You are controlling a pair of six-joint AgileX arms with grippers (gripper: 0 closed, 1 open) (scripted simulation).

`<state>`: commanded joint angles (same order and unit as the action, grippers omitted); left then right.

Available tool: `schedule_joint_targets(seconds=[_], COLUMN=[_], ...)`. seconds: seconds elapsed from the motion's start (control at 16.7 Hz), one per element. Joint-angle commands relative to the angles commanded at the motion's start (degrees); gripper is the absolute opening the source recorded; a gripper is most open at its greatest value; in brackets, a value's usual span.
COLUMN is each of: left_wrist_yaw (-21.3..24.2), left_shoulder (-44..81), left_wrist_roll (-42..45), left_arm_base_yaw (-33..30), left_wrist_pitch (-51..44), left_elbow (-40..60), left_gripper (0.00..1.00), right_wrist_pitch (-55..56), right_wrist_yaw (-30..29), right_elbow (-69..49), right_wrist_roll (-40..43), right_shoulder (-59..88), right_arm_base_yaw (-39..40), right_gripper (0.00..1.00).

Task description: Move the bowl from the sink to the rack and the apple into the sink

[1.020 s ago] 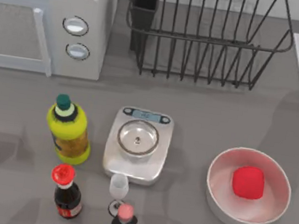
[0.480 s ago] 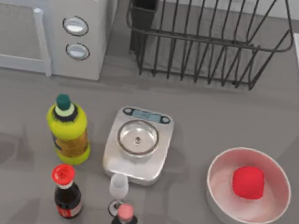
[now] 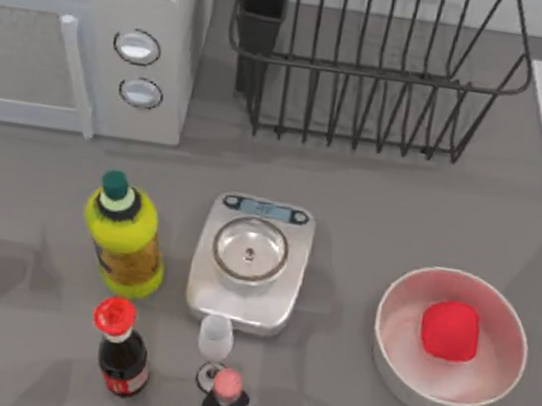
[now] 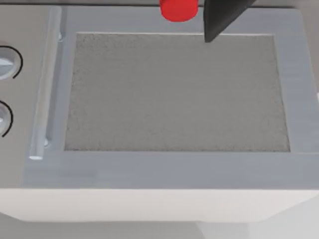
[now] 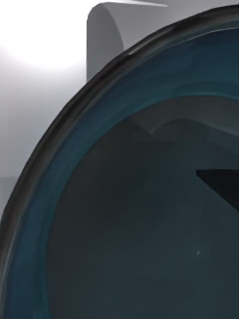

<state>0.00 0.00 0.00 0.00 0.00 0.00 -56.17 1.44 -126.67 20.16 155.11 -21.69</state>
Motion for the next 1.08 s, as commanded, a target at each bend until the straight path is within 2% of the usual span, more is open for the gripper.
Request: schedule_joint_targets(seconds=[0.48,1.08], left_wrist_yaw=[0.0,0.0], left_shoulder=[0.0,0.0], left_wrist_roll=[0.0,0.0], left_arm_base_yaw=[0.0,0.0], left_wrist_pitch=[0.0,0.0], left_elbow=[0.0,0.0], left_gripper=[1.0,1.0], right_wrist_pitch=[0.0,-0.07], right_wrist_yaw=[0.0,0.05], right_elbow=[0.0,0.19], right_wrist_roll=[0.0,-0.02], right_shoulder=[0.0,-0.41], right_arm_base_yaw=[0.0,0.14], right_gripper=[0.02,0.0])
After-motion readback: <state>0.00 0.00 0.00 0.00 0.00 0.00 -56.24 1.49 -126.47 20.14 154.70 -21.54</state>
